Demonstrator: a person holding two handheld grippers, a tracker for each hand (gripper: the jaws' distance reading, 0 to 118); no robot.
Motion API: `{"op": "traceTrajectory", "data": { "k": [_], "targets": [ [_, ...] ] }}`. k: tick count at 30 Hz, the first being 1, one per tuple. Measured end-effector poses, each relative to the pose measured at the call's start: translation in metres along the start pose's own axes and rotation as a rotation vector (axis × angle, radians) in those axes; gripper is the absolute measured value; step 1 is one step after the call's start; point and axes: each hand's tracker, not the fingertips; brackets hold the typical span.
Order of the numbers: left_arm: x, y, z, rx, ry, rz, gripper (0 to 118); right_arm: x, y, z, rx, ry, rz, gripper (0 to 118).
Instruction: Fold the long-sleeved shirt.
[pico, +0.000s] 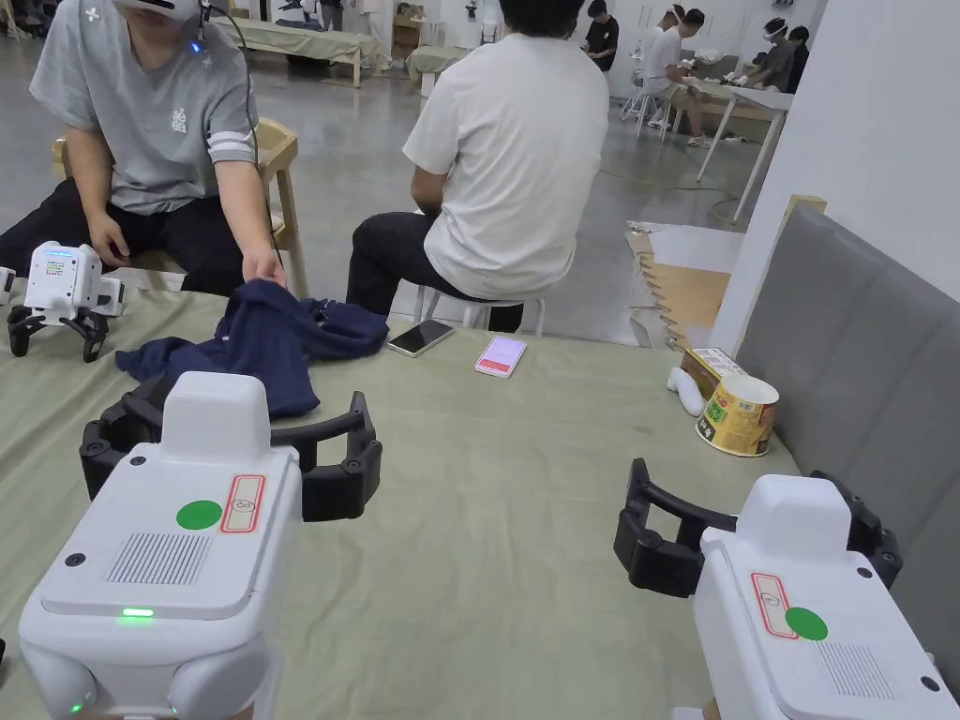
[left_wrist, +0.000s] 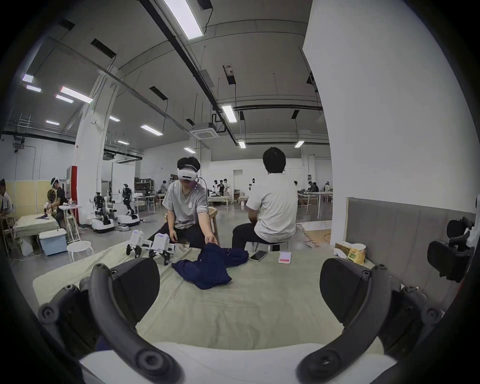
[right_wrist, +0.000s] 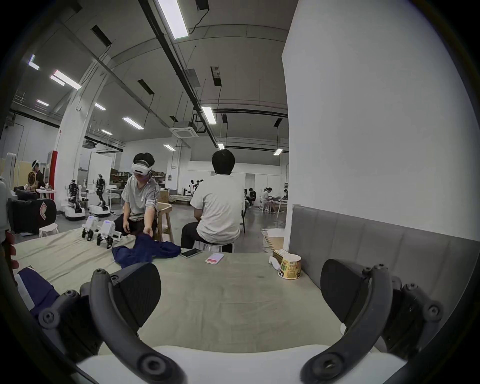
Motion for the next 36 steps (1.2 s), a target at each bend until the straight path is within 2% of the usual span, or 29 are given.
{"op": "traceTrajectory", "data": {
  "k": [6,16,27,36],
  "targets": [
    [0.003,0.000,0.000,0.003,-0.015,-0.022,111,-0.003,0.000,-0.001,0.010,-0.010,0.028,118],
    [0.008,-0.003,0.003,0.029,-0.024,-0.035,111,0.003,-0.005,0.000,0.018,-0.029,0.006,118],
    [0.011,-0.005,0.005,0.035,-0.026,-0.042,111,0.000,-0.006,0.002,0.025,-0.043,0.044,118],
    [0.013,0.001,0.004,0.019,-0.042,-0.009,111,0.001,-0.003,0.004,0.021,-0.039,0.021,118]
  ]
}}
